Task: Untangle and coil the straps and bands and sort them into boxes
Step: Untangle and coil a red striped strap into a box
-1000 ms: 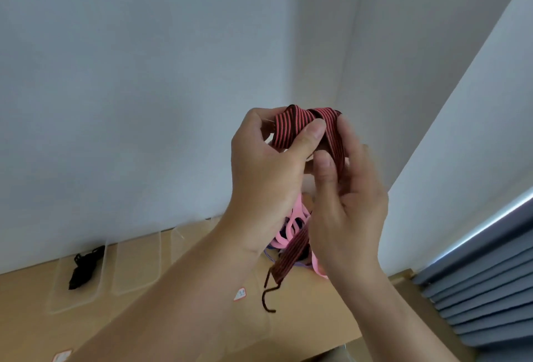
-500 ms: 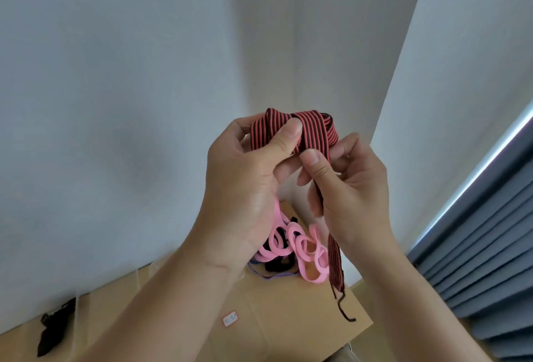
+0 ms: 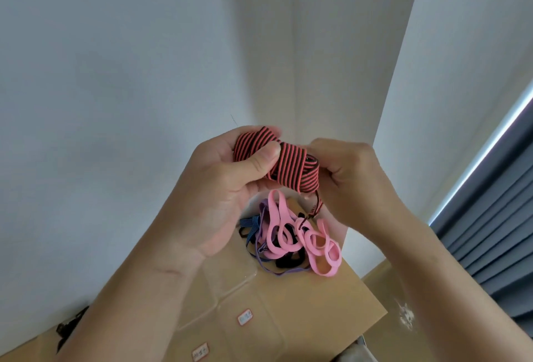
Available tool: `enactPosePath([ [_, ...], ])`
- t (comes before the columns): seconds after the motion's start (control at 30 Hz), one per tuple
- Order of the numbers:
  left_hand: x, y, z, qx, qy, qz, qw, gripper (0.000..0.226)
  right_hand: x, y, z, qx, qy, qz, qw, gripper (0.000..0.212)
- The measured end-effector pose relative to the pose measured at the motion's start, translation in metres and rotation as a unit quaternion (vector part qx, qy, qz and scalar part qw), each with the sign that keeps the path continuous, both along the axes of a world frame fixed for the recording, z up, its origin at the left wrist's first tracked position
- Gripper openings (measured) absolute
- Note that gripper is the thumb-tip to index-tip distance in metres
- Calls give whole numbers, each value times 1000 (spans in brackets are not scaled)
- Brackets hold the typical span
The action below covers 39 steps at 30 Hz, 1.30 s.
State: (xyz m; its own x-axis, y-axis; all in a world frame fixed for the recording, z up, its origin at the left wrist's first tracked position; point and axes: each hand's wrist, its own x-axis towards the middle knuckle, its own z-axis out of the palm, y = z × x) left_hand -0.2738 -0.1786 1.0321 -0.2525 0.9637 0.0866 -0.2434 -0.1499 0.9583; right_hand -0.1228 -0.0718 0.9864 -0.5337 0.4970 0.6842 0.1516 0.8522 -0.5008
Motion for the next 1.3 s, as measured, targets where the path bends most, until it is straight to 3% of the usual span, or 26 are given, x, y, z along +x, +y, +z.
enactPosePath([
  [0.1,-9,-4,-2,-22,40,-12,999,25,-7,3,11,24,-31,-11,999,45],
  [0.2,-16,-11,-8,-60,50,-36,996,31,-8,0,28,-88,-24,34,995,25],
  [0.27,-18,-17,-12,-75,39,-51,995,31,-7,1,40,-95,-10,43,995,15],
  [0.4,-19,-23,-16,-74,43,-46,995,32,-6,3,49,-68,-47,37,996,41],
  [0.5,-17,-22,-20,-68,98,20,993,26,-2,-4,59,-31,-116,31,992,54],
  [0.67,-11,-8,-40,-51,207,191,958,16,-6,-49,61,86,-279,-8,956,53],
  [0.73,-8,-4,-47,-52,256,261,929,26,-12,-68,45,101,-359,2,928,36],
  [0.8,-6,-1,-52,-39,211,297,930,28,-13,-76,23,102,-368,-21,924,21],
  [0.9,-5,2,-60,-18,71,302,951,13,-13,-79,-5,106,-346,-67,930,20],
  [1.1,9,0,-59,28,-36,294,955,24,-12,-84,-36,20,-312,-112,943,34],
  [1.2,21,-4,-60,46,-70,273,958,21,-10,-83,-44,-61,-304,-55,949,23],
  [1.3,27,-9,-64,48,-106,243,963,19,3,-78,-42,-209,-309,80,924,15],
])
